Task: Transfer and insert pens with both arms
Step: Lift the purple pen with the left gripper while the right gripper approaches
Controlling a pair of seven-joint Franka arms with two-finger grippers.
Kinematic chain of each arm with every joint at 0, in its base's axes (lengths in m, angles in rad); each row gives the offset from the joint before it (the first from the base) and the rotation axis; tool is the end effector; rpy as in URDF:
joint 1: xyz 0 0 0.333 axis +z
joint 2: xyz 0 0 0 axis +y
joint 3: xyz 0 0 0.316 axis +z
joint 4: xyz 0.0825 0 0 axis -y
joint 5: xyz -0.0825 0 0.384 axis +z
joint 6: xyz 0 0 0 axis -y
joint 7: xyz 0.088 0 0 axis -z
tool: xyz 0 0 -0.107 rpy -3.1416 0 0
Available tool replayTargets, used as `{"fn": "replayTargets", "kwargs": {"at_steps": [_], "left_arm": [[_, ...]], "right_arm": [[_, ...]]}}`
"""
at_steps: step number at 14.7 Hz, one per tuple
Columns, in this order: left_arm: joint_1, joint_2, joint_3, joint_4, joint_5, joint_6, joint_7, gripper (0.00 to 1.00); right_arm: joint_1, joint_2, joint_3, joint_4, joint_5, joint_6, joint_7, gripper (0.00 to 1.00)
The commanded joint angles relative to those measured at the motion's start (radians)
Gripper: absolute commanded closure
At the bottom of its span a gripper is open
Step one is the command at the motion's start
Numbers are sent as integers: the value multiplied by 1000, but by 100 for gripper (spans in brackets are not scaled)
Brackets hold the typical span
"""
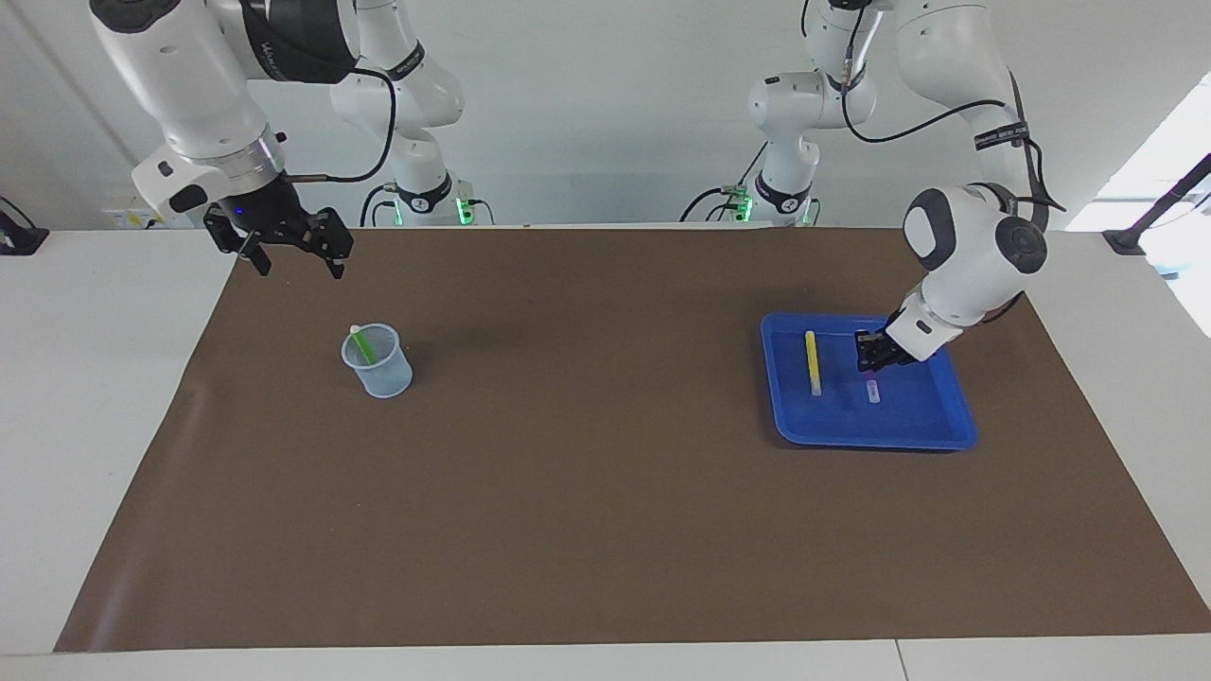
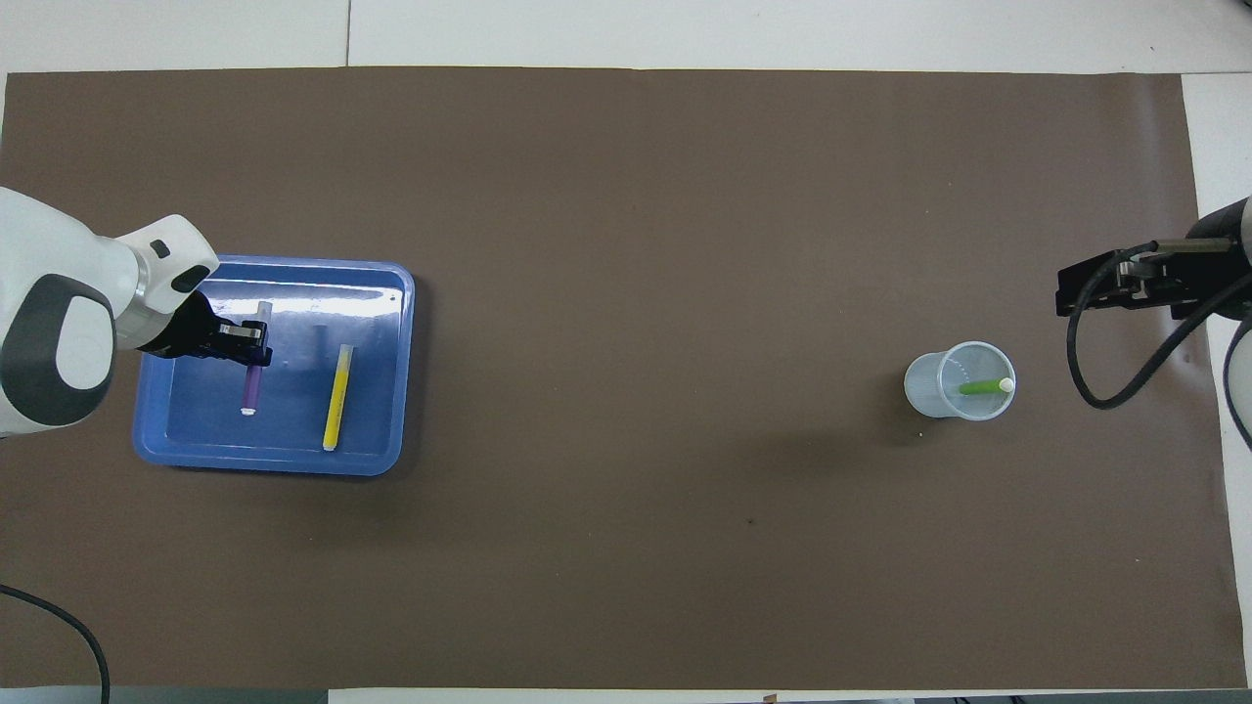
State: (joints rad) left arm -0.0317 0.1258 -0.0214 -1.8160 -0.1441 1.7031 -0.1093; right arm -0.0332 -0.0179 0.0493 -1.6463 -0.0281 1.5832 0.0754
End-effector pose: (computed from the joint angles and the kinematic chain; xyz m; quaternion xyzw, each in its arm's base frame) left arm 0.5683 -0.0434 0.4500 0.9893 0.0457 -0.1241 0.0612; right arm 0.5480 0.0061 0.5998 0.9992 -0.0292 -0.0219 0.0155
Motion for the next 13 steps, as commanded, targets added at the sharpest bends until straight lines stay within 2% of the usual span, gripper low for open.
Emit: {"fn": "replayTargets", "kwargs": {"at_steps": [1, 5, 8, 11, 13], "left_arm": [[-28, -32, -18, 55, -119, -83, -264, 100], [-30, -92, -93, 44, -325, -63, -739, 100], [-36, -120, -133, 11, -520, -5, -1000, 100], [-129, -150, -140, -57, -612, 145, -1249, 100], [-190, -178, -140, -129, -679, 264, -1345, 100]], "right_arm": [[-8, -14, 15, -3, -19, -20, 15, 0], [-10, -13, 15, 2, -18, -20, 15, 0], [-10, -14, 15, 8, -13, -20, 14, 0], [-11, -10, 15, 14, -3, -17, 12, 0], [-11, -8, 15, 19, -1, -17, 10, 0]]}}
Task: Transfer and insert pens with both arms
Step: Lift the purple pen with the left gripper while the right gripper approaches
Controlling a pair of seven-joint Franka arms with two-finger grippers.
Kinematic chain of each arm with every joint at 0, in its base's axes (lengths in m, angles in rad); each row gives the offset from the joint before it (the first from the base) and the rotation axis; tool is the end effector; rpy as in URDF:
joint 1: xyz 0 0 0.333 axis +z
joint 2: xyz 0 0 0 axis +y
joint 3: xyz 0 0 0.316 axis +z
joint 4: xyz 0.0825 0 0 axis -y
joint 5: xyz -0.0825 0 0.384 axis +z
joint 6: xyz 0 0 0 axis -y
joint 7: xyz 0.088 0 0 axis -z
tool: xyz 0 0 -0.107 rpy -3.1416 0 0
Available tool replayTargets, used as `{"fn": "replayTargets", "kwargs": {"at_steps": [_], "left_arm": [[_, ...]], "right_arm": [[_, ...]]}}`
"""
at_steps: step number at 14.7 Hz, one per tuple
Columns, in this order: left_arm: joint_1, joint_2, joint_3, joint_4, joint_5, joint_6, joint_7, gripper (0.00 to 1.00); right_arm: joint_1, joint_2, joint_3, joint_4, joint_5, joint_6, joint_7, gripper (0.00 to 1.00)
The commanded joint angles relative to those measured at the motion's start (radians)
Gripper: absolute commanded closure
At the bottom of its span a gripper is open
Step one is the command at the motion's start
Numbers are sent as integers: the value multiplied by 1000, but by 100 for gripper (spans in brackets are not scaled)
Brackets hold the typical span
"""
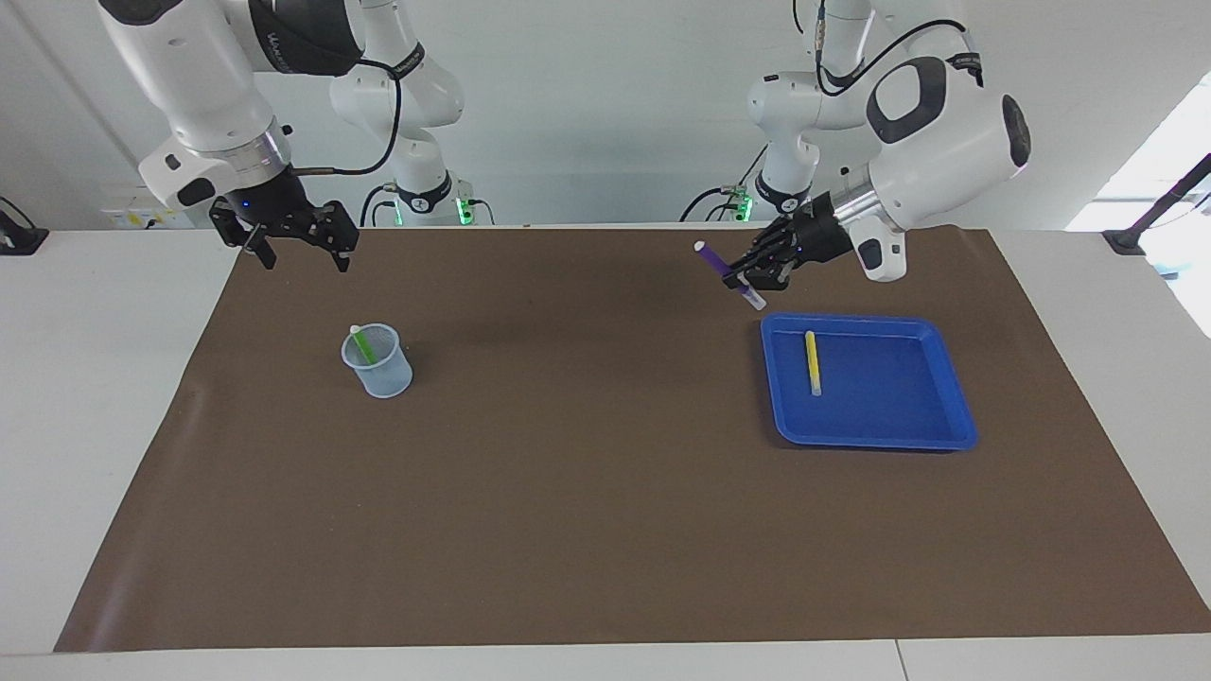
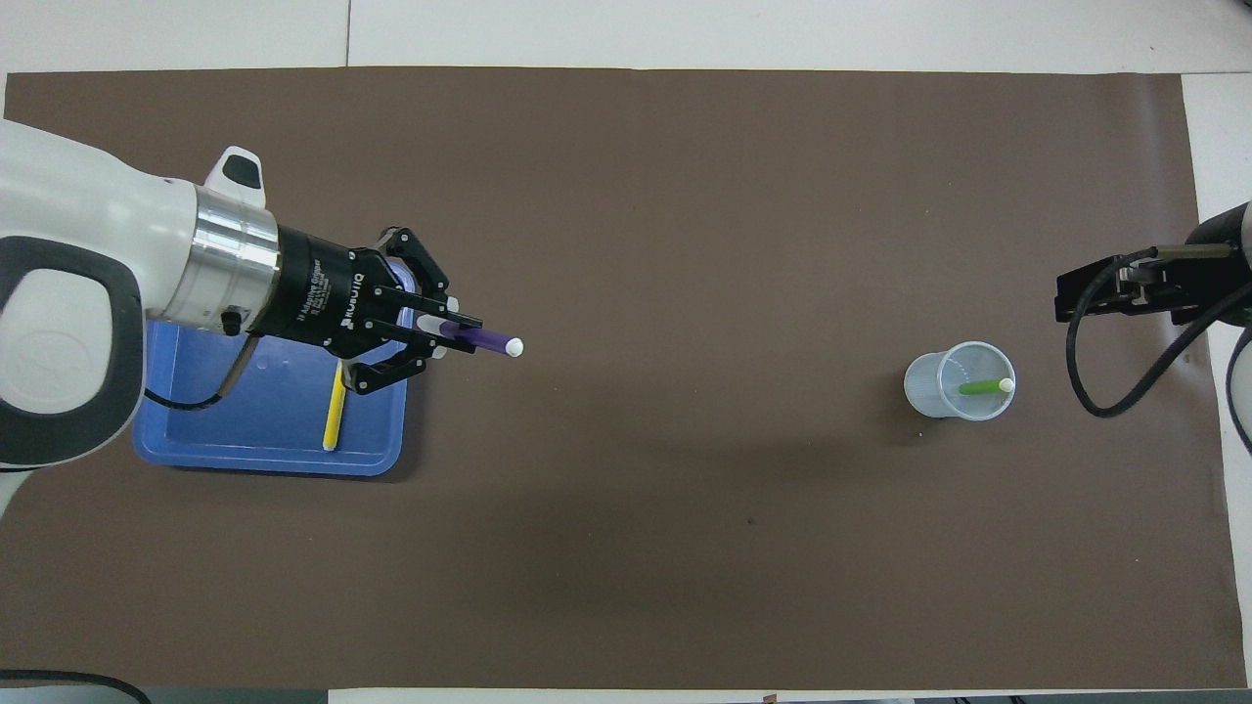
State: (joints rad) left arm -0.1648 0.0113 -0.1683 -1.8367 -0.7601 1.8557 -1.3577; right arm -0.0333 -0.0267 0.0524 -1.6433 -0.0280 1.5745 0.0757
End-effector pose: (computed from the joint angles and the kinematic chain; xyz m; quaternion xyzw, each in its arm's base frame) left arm 0.5237 -0.2376 0.5368 0.7587 0.5447 -0.2650 0.2397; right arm 0.5448 0.0078 0.6053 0.9993 -0.0280 -0.0203 0.0157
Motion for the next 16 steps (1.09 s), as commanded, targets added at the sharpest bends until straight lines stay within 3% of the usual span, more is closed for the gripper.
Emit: {"fn": "replayTargets", "kwargs": {"at_steps": [1, 6, 9, 16], "left_arm": [[-82, -80, 7, -148, -103, 158, -118, 100], [-185, -145, 7, -280, -342, 363, -161, 100], [-284, -145, 7, -295, -358, 525, -251, 100], [-309, -162, 6, -323, -445, 545, -230, 100]], "right_arm": [[-11, 1, 12, 19, 0, -7, 12, 0], [-8, 2, 12, 20, 51, 2, 12, 0], [-10, -4, 41, 20, 104, 4, 13, 0], [33, -4, 43, 37, 319, 5, 15, 0]]}}
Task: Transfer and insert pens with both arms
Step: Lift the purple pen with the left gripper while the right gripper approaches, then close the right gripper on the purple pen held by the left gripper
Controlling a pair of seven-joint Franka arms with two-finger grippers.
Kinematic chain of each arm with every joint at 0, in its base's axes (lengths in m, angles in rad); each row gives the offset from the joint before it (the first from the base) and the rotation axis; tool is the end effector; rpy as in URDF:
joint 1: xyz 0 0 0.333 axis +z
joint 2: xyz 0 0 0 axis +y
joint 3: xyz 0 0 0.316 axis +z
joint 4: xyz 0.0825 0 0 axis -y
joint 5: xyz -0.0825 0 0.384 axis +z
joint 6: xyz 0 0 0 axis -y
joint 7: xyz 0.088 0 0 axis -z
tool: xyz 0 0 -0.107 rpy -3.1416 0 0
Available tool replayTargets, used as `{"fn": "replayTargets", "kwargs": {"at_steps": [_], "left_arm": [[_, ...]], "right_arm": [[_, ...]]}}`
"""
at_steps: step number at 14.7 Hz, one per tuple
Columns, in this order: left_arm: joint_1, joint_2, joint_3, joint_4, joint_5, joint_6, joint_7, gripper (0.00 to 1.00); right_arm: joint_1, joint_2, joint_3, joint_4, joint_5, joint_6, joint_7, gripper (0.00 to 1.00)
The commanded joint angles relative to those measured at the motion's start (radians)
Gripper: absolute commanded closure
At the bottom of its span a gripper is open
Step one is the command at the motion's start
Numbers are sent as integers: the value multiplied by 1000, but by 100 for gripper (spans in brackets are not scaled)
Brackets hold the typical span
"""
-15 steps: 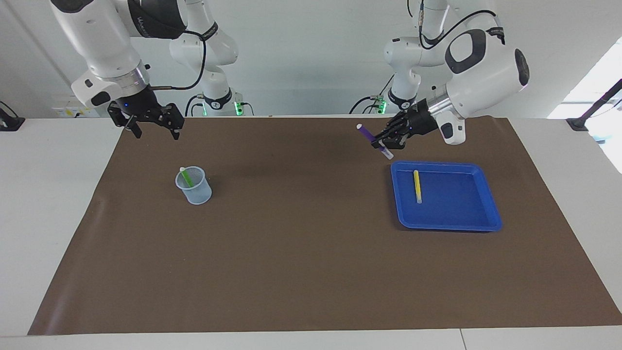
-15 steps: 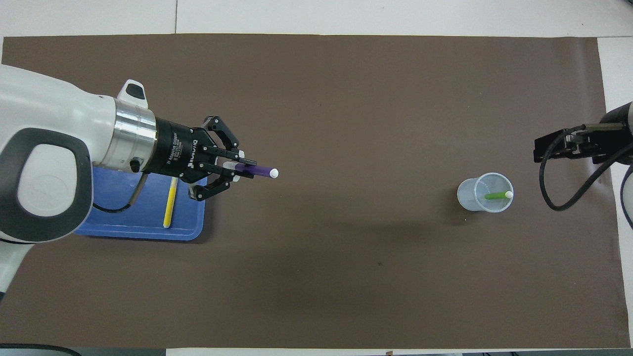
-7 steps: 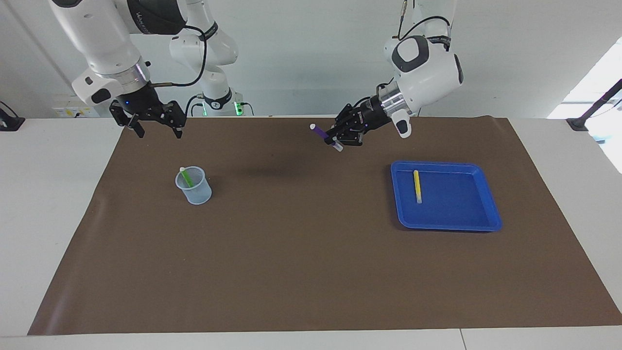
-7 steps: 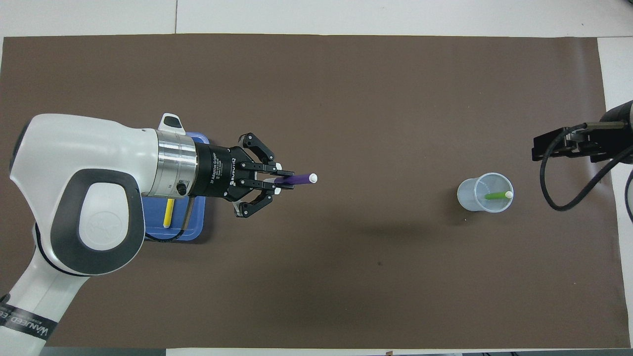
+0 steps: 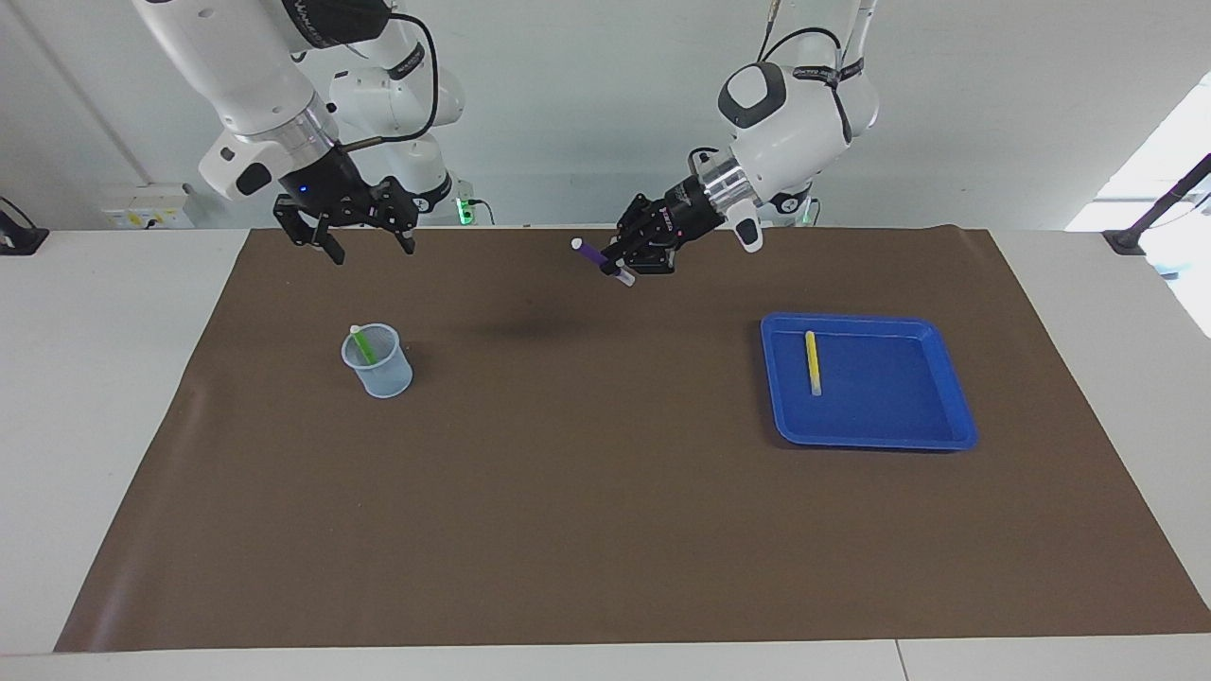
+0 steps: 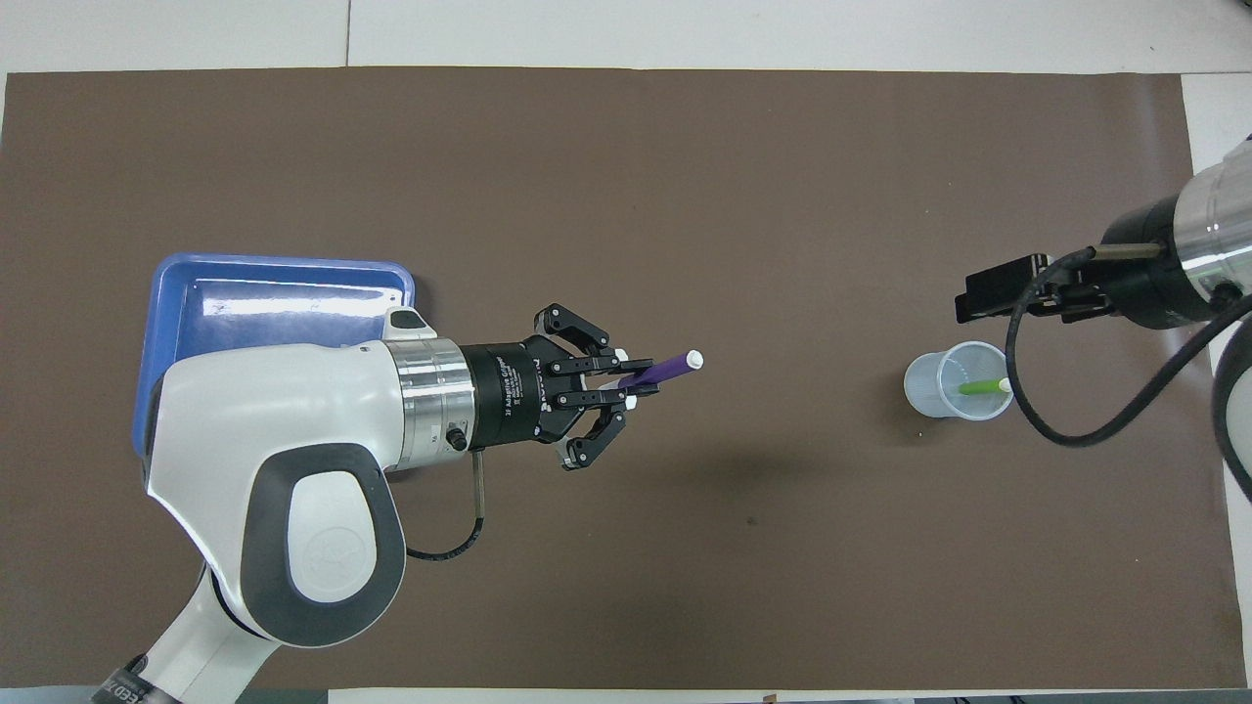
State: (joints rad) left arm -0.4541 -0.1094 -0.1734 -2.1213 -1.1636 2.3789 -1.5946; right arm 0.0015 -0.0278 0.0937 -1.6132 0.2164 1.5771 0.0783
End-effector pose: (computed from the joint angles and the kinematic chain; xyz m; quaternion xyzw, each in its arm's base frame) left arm 0.4409 -0.3347 0.5030 0.5818 0.6678 -0.3234 0.3331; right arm 0.5413 0.0754 0.6227 -0.9943 -0.0072 0.0134 0.1059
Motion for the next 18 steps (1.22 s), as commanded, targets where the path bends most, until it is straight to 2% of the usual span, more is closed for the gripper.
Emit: {"fn": "replayTargets", "kwargs": {"at_steps": [1, 4, 6, 15, 18], "left_arm": [[-21, -41, 11, -40, -59, 25, 7, 100], [-34, -44, 11, -49, -76, 36, 7, 100], [-35, -47, 11, -51, -90, 36, 25, 100], [-35, -65, 11, -78, -130, 33, 64, 100], [-35, -72, 11, -86, -136, 31, 64, 100]], "right_arm": [[-1, -6, 4, 0, 122, 1, 17, 0], [-1, -8, 61, -5, 195, 32, 59, 0], [-1, -3, 127, -7, 213, 85, 144, 0], [-1, 81, 305, -11, 215, 231, 328, 0], [-1, 77, 342, -40, 215, 244, 346, 0]]}}
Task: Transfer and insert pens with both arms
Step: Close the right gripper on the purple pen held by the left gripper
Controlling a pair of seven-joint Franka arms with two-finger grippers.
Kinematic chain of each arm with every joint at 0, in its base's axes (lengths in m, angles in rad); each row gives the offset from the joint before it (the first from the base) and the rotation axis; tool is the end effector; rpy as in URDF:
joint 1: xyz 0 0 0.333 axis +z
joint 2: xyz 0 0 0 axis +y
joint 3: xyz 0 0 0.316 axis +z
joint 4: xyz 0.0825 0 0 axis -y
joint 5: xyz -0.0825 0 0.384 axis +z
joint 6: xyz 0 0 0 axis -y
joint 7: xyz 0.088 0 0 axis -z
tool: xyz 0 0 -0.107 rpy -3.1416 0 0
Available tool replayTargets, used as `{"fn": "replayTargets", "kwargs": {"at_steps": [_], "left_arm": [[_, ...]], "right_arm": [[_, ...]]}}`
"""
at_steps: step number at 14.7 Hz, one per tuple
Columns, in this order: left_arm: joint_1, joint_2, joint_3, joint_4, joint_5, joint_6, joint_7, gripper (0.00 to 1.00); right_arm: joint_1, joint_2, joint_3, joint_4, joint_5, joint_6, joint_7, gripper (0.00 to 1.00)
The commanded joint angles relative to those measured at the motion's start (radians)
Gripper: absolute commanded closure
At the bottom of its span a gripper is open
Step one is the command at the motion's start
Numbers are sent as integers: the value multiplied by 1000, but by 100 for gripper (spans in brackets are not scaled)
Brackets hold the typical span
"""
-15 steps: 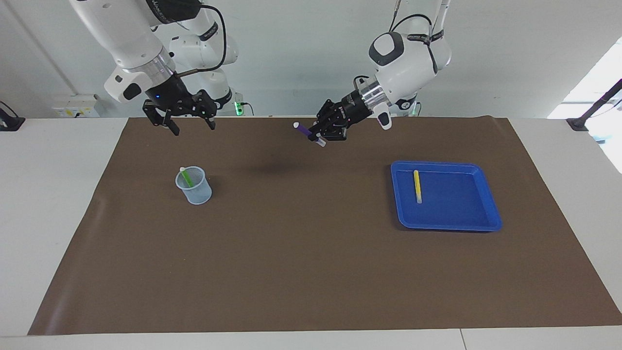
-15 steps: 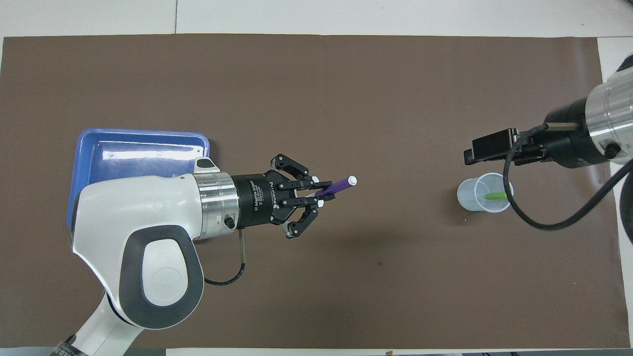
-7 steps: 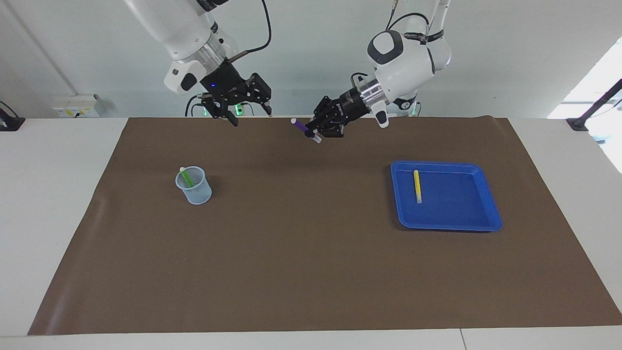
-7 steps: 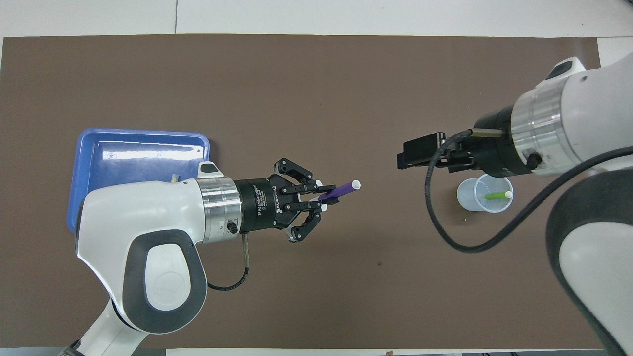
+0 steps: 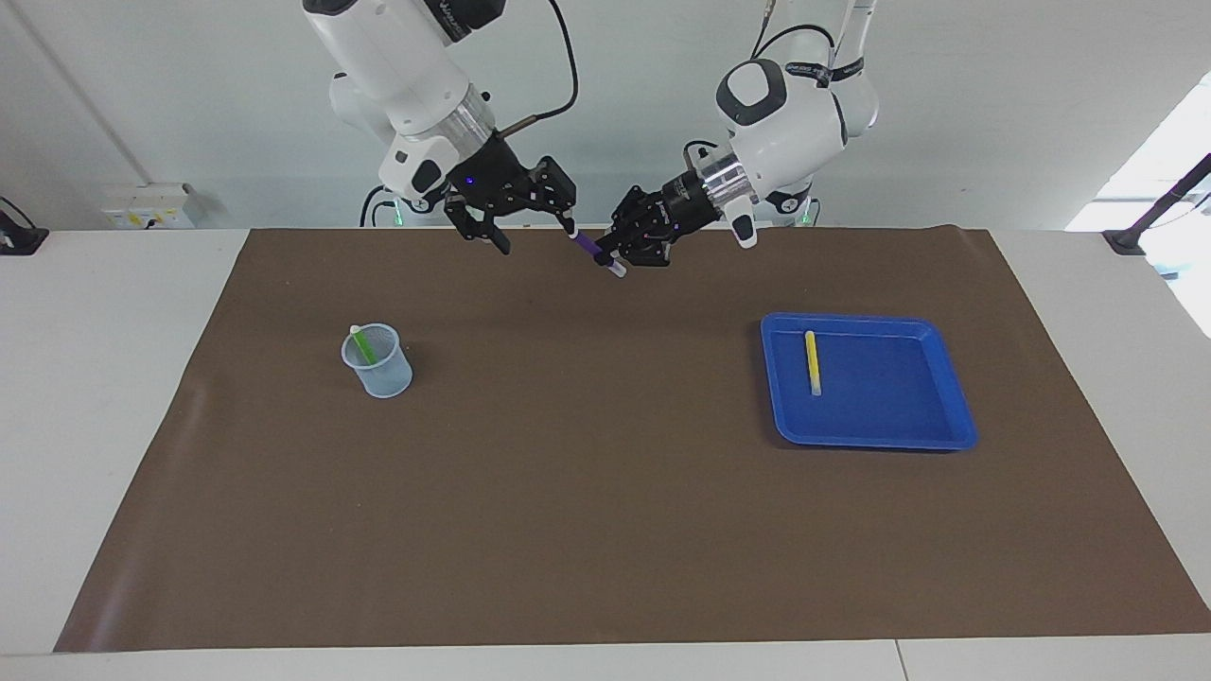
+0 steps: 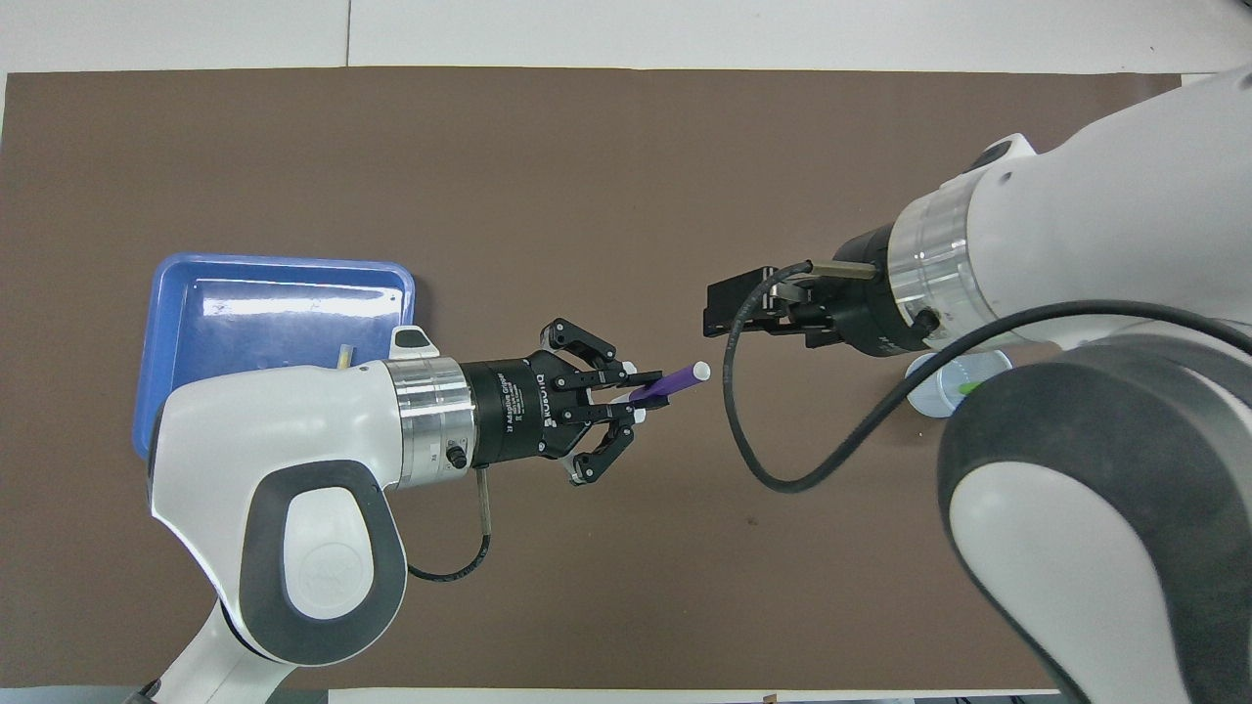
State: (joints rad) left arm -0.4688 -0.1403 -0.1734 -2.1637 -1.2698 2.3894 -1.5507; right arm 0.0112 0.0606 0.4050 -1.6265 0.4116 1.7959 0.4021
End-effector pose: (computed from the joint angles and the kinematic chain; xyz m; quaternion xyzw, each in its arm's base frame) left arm 0.4275 -0.3342 0.4995 0.5622 0.6657 -0.3469 0.3471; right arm 0.5297 0.2639 0.5946 -0.9751 0.0283 0.0341 0.2175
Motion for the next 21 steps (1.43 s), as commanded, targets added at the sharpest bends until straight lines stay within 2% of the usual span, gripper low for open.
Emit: {"fn": "replayTargets", "kwargs": {"at_steps": [1, 7, 15, 16, 17, 19, 21], "left_arm": [[-19, -41, 12, -44, -29, 21, 20, 100], [-13, -44, 12, -45, -45, 19, 20, 100], [-10, -47, 12, -53, -46, 17, 20, 100], [-10, -50, 12, -57, -46, 17, 20, 100], [-10, -53, 12, -57, -46, 17, 20, 100], [-10, -53, 12, -59, -60, 20, 20, 100], [-8, -53, 12, -59, -65, 21, 20, 100]], "right_arm": [[-11, -16, 32, -39, 19, 19, 30, 0], [-13, -25, 32, -42, 18, -70, 32, 0], [-13, -38, 32, -36, 18, -59, 34, 1], [-13, -38, 32, -36, 18, -56, 34, 7], [-13, -38, 32, -38, 18, -55, 34, 25], [-13, -38, 32, -38, 18, -50, 35, 76], [-13, -39, 34, -39, 18, -39, 35, 98]]}}
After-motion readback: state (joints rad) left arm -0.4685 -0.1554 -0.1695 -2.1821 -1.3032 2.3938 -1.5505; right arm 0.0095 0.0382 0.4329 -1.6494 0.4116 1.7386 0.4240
